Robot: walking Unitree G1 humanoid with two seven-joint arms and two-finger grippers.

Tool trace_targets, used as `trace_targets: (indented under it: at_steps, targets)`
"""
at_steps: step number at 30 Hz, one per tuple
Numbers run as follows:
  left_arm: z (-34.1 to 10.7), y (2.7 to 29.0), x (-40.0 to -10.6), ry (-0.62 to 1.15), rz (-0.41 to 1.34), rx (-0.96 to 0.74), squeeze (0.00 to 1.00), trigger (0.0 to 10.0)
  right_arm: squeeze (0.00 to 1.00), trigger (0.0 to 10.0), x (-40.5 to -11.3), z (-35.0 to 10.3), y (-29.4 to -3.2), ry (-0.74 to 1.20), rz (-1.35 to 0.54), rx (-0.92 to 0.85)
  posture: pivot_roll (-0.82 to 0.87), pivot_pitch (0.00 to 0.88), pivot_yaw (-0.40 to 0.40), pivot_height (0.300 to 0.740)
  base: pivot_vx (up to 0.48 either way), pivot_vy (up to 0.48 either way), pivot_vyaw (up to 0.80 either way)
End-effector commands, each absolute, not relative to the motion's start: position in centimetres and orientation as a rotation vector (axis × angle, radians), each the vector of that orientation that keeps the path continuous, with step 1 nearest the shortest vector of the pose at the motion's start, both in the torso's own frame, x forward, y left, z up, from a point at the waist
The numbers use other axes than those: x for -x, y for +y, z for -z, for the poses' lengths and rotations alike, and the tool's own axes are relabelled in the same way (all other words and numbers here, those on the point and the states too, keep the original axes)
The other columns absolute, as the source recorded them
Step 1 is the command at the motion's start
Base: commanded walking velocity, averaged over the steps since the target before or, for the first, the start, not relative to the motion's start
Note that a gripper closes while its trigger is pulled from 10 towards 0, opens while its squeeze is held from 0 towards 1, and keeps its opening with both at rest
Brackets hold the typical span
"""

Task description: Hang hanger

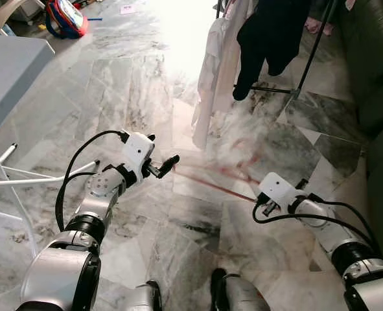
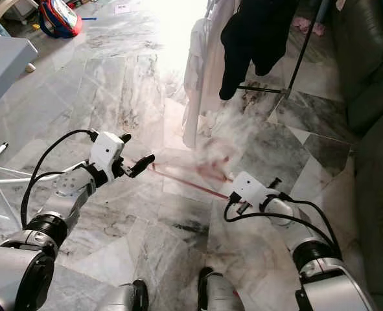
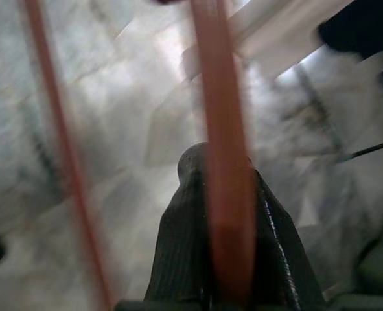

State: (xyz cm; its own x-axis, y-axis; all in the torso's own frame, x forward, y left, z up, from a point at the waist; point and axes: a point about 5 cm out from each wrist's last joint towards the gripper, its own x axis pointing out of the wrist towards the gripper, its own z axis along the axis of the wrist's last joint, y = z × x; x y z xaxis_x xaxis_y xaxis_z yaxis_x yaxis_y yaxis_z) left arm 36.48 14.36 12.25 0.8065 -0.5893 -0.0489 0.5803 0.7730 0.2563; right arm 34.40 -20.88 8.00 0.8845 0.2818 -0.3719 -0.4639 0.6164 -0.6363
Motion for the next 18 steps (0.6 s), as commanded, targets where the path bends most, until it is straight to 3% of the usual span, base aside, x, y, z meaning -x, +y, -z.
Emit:
trace_targets:
  at_steps: [1,7,13,14,17,18]
  targets:
    - [-12.1,14.5,-36.5,-0.030,0.617,-0.258,1.00,10.0,0.00,0.0,-34.7,-8.6,-20.4,0.210,-0.426,0.794,-0.12,0.198,0.023,0.740,0.000,0.000,0.00]
    - [-11.2,15.4,-36.4,0.011,0.493,-0.218,1.00,10.0,0.00,0.0,-35.0,-8.6,-20.1,0.235,-0.354,0.761,-0.13,0.186,0.019,0.740,0.000,0.000,0.00]
    - [-8.7,17.5,-35.5,0.104,0.246,-0.062,1.00,10.0,0.00,0.0,-34.4,-7.2,-21.5,0.335,-0.160,0.558,-0.14,0.165,0.021,0.740,0.000,0.000,0.00]
    - [-8.1,17.9,-35.2,0.128,0.210,-0.049,0.93,10.0,0.00,0.0,-34.2,-7.0,-21.5,0.339,-0.137,0.531,-0.14,0.162,0.022,0.740,0.000,0.000,0.00]
    - [-7.3,18.1,-34.8,0.158,0.173,-0.038,0.93,10.0,0.00,0.0,-33.9,-6.6,-21.8,0.347,-0.111,0.505,-0.15,0.156,0.022,0.740,0.000,0.000,0.00]
    - [-5.8,18.3,-33.9,0.227,0.137,-0.029,0.00,10.0,0.00,0.0,-33.4,-5.8,-21.7,0.362,-0.054,0.405,-0.16,0.141,0.023,0.740,0.000,0.000,0.00]
